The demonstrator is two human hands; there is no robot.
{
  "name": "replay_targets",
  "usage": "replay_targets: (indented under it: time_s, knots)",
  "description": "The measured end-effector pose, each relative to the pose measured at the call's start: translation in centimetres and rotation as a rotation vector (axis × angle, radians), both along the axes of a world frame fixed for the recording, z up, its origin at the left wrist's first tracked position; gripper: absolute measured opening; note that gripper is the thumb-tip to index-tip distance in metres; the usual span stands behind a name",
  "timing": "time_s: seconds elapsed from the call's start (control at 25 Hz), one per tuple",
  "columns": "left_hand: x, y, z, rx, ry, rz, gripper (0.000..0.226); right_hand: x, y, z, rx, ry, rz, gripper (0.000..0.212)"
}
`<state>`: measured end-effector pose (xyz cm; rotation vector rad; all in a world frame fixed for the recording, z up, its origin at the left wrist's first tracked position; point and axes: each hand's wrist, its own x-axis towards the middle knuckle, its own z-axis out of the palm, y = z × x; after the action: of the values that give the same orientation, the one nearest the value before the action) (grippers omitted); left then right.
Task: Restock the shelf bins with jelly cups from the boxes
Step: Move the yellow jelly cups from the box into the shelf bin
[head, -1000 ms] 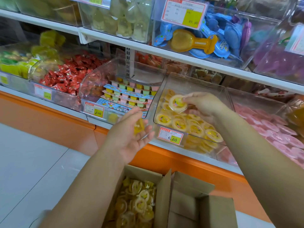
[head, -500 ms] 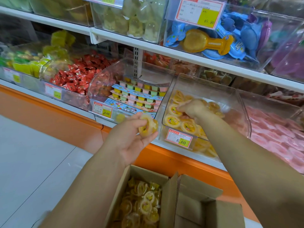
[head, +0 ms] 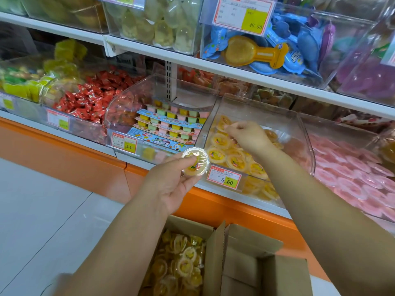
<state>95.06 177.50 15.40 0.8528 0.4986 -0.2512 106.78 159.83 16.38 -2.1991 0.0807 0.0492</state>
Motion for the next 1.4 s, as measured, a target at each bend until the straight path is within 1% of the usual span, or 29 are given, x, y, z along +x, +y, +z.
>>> replay_targets:
  time_s: [0.04, 0.08, 0.12, 0.16, 0.2, 0.24, 0.28, 0.36, 0.4, 0.44, 0.48, 0.52, 0.56, 0.64, 0.76, 0.84, 0.92, 0.96, 1.0, 1.04, 1.08, 1.12, 1.16, 1.2, 1.24, 1.28, 1.32, 1.36, 1.4]
  knots:
    - [0.2, -0.1, 0.0, 0.003, 0.006, 0.013, 0.02, -1.5, 0.0, 0.8, 0.098, 0.063, 0.144, 0.023]
    - [0.3, -0.3, 0.0, -0.001, 0.008, 0.021, 0.016, -2.9, 0.2, 1.4, 0.154, 0.156, 0.288, 0.023]
    - [0.4, -0.5, 0.1, -0.003, 0.0, 0.016, 0.015, -4.2, 0.3, 1.8, 0.17, 0.227, 0.393, 0.021]
    - [0.4, -0.8, 0.2, -0.002, -0.013, 0.001, 0.016, -5.0, 0.5, 1.8, 0.174, 0.249, 0.447, 0.016]
    - [0.4, -1.1, 0.2, -0.009, -0.029, -0.018, 0.017, -5.5, 0.7, 1.8, 0.18, 0.229, 0.453, 0.009]
    - [0.3, -1.4, 0.2, -0.017, -0.042, -0.034, 0.019, -5.5, 0.8, 1.7, 0.2, 0.189, 0.42, 0.003]
    - [0.2, -1.5, 0.3, -0.02, -0.044, -0.04, 0.024, -4.9, 0.6, 1.7, 0.226, 0.138, 0.349, 0.005]
    - [0.2, -1.2, 0.2, 0.004, -0.033, -0.007, 0.037, -2.7, -1.0, 1.6, 0.248, 0.02, 0.1, 0.012]
    - [0.3, -0.9, 0.1, 0.008, -0.027, 0.015, 0.042, -1.4, -2.3, 1.6, 0.215, -0.017, -0.03, 0.013]
    - [0.3, -0.4, 0.1, 0.006, -0.024, 0.031, 0.05, -0.1, -3.6, 1.3, 0.14, -0.017, -0.123, 0.012]
    - [0.3, 0.0, 0.2, 0.004, -0.022, 0.041, 0.054, 0.8, -4.6, 0.8, 0.052, 0.026, -0.176, 0.011]
    - [0.2, 0.4, 0.4, 0.006, -0.022, 0.044, 0.052, 1.5, -5.3, 0.1, -0.001, 0.091, -0.199, 0.013]
    - [0.2, 0.7, 0.5, 0.009, -0.02, 0.044, 0.049, 1.7, -5.6, -0.7, 0.001, 0.157, -0.203, 0.015]
    - [0.0, 1.2, 0.8, 0.006, -0.013, 0.054, 0.044, 1.9, -5.1, -2.0, 0.08, 0.242, -0.193, 0.019]
    - [-0.4, 1.4, 1.0, 0.006, -0.014, 0.046, 0.041, 1.8, -4.3, -2.6, 0.134, 0.251, -0.205, 0.013]
    - [-0.7, 1.5, 0.9, 0.019, -0.018, 0.021, 0.041, 1.6, -4.4, -2.5, 0.069, 0.228, -0.216, 0.009]
    - [-1.0, 1.7, 0.6, 0.043, -0.015, -0.017, 0.04, 1.0, -4.7, -2.0, -0.155, 0.141, -0.196, 0.012]
    - [-1.1, 1.8, 0.4, 0.067, -0.006, -0.039, 0.038, 0.4, -4.9, -1.5, -0.263, 0.036, -0.218, 0.018]
    - [-1.2, 1.9, -0.1, 0.108, 0.012, -0.066, 0.034, -0.6, -4.9, -1.1, -0.257, -0.101, -0.256, 0.018]
    - [-1.5, 1.9, -1.0, 0.168, 0.039, -0.111, 0.031, -2.5, -4.4, -0.8, -0.117, -0.252, -0.3, 0.015]
    - [-1.8, 2.0, -2.2, 0.244, 0.077, -0.177, 0.032, -5.0, -3.5, -0.6, 0.065, -0.393, -0.328, 0.014]
    - [-2.4, 2.2, -3.7, 0.334, 0.132, -0.255, 0.035, -8.1, -2.2, -0.8, 0.246, -0.495, -0.338, 0.016]
    - [-3.2, 2.4, -5.4, 0.418, 0.192, -0.33, 0.038, -11.2, -0.7, -1.6, 0.392, -0.535, -0.333, 0.019]
    - [-4.0, 2.8, -7.1, 0.497, 0.25, -0.401, 0.04, -13.8, 1.0, -2.9, 0.487, -0.507, -0.313, 0.021]
    - [-5.2, 3.3, -9.0, 0.561, 0.317, -0.458, 0.041, -16.1, 2.7, -5.2, 0.533, -0.41, -0.292, 0.021]
    - [-6.2, 3.8, -10.7, 0.614, 0.362, -0.501, 0.039, -17.8, 4.4, -7.6, 0.532, -0.259, -0.27, 0.019]
    - [-7.1, 4.2, -12.7, 0.647, 0.387, -0.527, 0.034, -18.7, 5.7, -10.5, 0.481, -0.029, -0.242, 0.015]
    - [-8.0, 4.5, -14.9, 0.654, 0.406, -0.533, 0.027, -19.1, 6.8, -13.4, 0.443, 0.257, -0.216, 0.017]
    - [-8.6, 4.6, -17.2, 0.661, 0.415, -0.526, 0.025, -18.9, 8.0, -16.4, 0.403, 0.537, -0.203, 0.028]
